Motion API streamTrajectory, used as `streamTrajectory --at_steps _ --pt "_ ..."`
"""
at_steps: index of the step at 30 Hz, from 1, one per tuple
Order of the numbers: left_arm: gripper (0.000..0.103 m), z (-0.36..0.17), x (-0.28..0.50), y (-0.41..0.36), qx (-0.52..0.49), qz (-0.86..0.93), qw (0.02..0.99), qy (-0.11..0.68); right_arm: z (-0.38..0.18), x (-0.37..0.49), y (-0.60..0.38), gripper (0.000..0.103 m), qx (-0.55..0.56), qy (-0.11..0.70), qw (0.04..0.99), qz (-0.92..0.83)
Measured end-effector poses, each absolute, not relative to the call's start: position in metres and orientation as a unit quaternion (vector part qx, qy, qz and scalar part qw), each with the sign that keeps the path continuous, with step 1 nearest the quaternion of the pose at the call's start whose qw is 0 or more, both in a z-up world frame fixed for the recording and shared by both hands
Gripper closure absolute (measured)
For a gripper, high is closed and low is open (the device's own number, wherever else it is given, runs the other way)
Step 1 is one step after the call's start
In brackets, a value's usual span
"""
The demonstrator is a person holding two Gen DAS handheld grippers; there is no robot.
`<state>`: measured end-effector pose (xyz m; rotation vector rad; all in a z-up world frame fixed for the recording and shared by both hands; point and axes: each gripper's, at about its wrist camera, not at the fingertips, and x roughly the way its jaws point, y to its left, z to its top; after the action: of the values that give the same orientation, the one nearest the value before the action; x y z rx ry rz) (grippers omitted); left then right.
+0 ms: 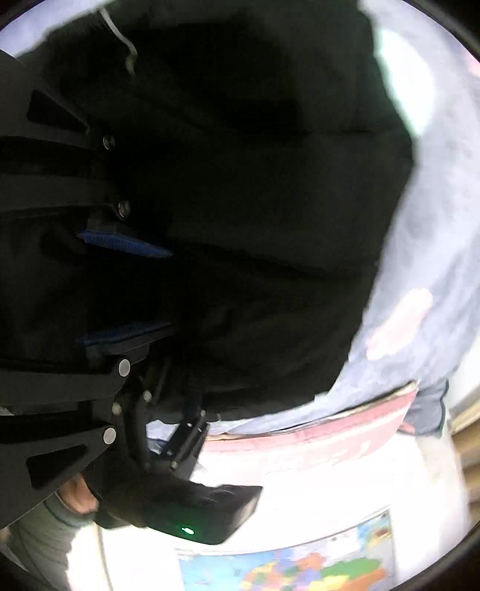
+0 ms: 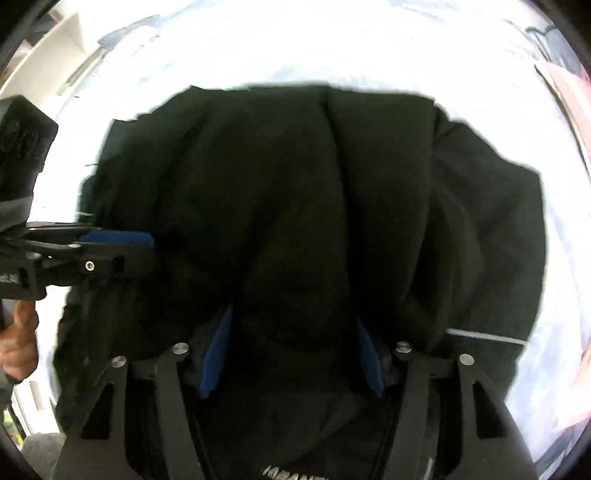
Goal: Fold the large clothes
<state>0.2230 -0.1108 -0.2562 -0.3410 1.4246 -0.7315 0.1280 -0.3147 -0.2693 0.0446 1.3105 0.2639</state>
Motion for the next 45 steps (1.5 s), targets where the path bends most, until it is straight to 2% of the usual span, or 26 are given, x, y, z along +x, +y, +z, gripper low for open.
streamTrajectory --at_steps 3,5,7,10,13,19,28,32,38,45 --pt "0.066 -0.221 0.199 -0.105 -0.124 -0.354 0.699 0.609 -0.226 0.107 -0.311 0.04 0.009 0.561 0.815 0.143" --pt "0.061 -0.211 0.182 -0.101 -0.122 -0.375 0.694 0.603 -0.212 0.094 -0.304 0.04 0.003 0.547 0.824 0.151" --pt "0.059 -0.222 0.172 -0.101 -0.116 -0.361 0.688 0.619 -0.225 0.088 -0.299 0.04 0.001 0.56 0.815 0.151" --pt "0.059 -0.261 0.169 -0.103 -0.114 -0.31 0.683 0.652 -0.283 0.085 -0.288 0.042 -0.03 0.613 0.78 0.121" --pt "0.061 -0.288 0.166 -0.1 -0.139 -0.289 0.678 0.661 -0.297 0.08 -0.291 0.041 -0.011 0.616 0.78 0.112" --pt "0.061 -0.238 0.134 -0.073 -0.143 -0.288 0.701 0.637 -0.256 0.05 -0.31 0.042 0.034 0.61 0.784 0.112" --pt "0.06 -0.196 0.06 0.039 -0.204 -0.188 0.738 0.615 -0.233 -0.037 -0.355 0.041 0.078 0.595 0.797 0.069" --pt "0.06 -0.2 0.023 0.082 -0.236 -0.145 0.739 0.614 -0.233 -0.06 -0.38 0.041 0.094 0.598 0.794 0.047" --pt "0.06 -0.214 -0.001 0.102 -0.249 -0.098 0.736 0.622 -0.233 -0.091 -0.4 0.041 0.099 0.609 0.786 0.019" --pt "0.06 -0.259 -0.055 0.125 -0.268 -0.044 0.695 0.665 -0.234 -0.123 -0.426 0.041 0.099 0.62 0.778 -0.014"
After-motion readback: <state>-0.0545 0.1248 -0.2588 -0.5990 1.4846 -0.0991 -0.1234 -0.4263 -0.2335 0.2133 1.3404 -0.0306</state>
